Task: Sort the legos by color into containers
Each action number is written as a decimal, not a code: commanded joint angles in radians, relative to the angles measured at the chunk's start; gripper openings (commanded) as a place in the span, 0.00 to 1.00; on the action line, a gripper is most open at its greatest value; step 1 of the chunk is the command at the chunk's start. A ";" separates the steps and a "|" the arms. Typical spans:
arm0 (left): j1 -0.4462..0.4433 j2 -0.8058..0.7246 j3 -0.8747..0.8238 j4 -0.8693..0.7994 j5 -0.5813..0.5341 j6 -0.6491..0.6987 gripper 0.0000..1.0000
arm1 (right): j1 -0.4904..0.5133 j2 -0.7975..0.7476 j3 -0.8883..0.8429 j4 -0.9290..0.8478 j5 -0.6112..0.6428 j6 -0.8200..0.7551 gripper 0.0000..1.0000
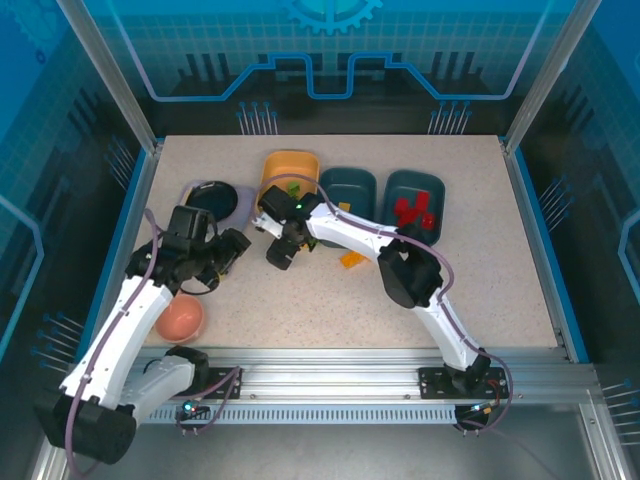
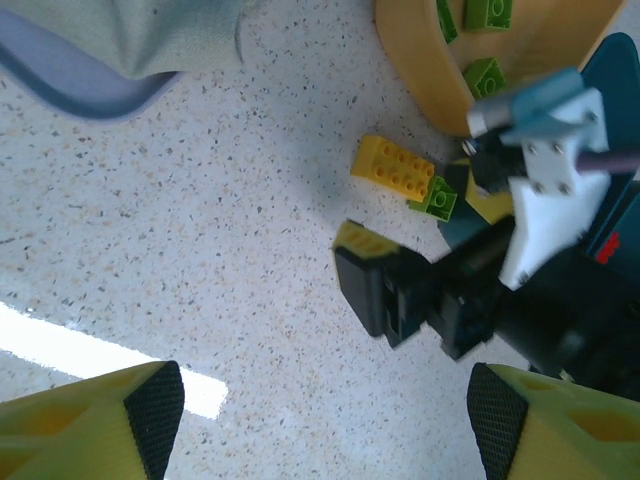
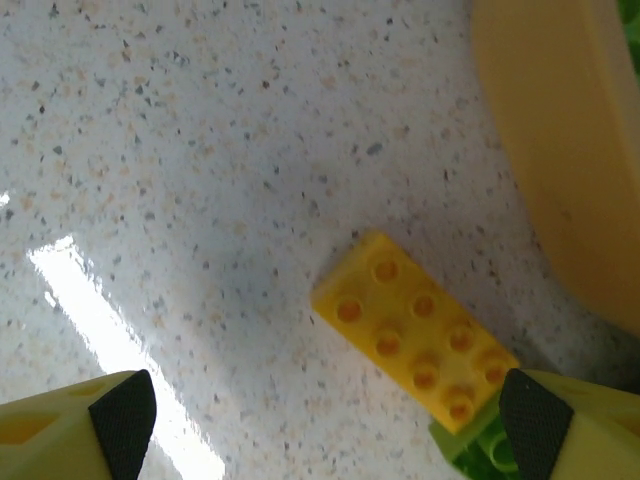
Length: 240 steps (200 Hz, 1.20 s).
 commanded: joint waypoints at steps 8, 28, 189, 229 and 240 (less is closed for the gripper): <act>0.001 -0.047 -0.037 -0.076 0.006 -0.021 0.78 | 0.014 0.086 0.091 -0.052 0.042 -0.017 0.92; 0.000 -0.070 -0.042 -0.091 0.008 -0.021 0.77 | 0.009 0.116 0.114 -0.060 0.055 -0.017 0.92; 0.001 -0.122 -0.089 -0.016 0.075 -0.004 0.76 | 0.054 -0.021 -0.167 -0.032 -0.070 0.148 0.54; 0.001 -0.189 -0.127 -0.024 0.103 -0.003 0.76 | 0.054 -0.030 -0.155 0.007 -0.067 0.183 0.34; 0.001 -0.208 -0.139 -0.028 0.107 -0.006 0.76 | 0.054 -0.043 -0.157 0.021 -0.063 0.202 0.31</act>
